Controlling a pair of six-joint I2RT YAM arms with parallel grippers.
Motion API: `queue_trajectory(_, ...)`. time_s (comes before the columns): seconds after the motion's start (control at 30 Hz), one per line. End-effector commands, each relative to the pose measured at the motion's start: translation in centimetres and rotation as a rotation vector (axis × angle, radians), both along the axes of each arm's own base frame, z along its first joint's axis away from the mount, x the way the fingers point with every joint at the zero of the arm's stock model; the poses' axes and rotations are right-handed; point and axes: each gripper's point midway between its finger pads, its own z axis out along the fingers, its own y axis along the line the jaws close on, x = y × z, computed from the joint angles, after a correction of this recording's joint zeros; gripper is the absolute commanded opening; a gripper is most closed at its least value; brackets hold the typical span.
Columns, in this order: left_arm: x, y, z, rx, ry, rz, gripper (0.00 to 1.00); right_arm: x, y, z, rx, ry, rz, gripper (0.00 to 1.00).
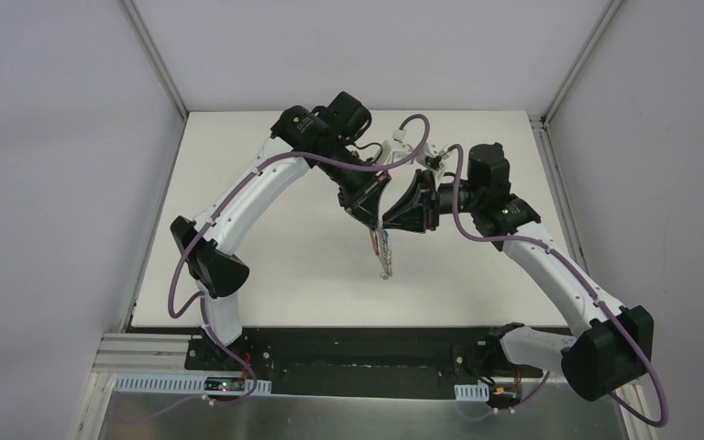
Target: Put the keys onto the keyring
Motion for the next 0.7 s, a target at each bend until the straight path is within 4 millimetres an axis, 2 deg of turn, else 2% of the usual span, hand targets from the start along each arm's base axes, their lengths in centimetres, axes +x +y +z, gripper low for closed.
queue_trajectory(0.0,-1.1,-1.1,1.6,-0.084,-0.008,-0.054,0.0,0.2,0.8,1.1,0.015,-0.026,0.003,0.26)
queue_trajectory(0.3,-0.9,-1.0,1.8,-0.096,-0.008,-0.045,0.0,0.1,0.8,0.7,0.013,-0.014,0.006,0.24)
queue_trajectory(0.4,-0.6,-0.9,1.9,-0.107,-0.005,-0.027,0.0,-0.3,0.8,0.6,0.021,-0.001,0.028,0.17)
queue_trajectory(0.53,-0.1,-0.9,2.1,-0.124,-0.001,-0.009,0.0,-0.5,0.8,0.7,0.026,0.002,0.041,0.0)
queue_trajectory(0.67,0.1,-0.8,2.7,-0.16,-0.002,-0.001,0.0,0.0,0.4,1.2,0.032,-0.001,0.017,0.0)
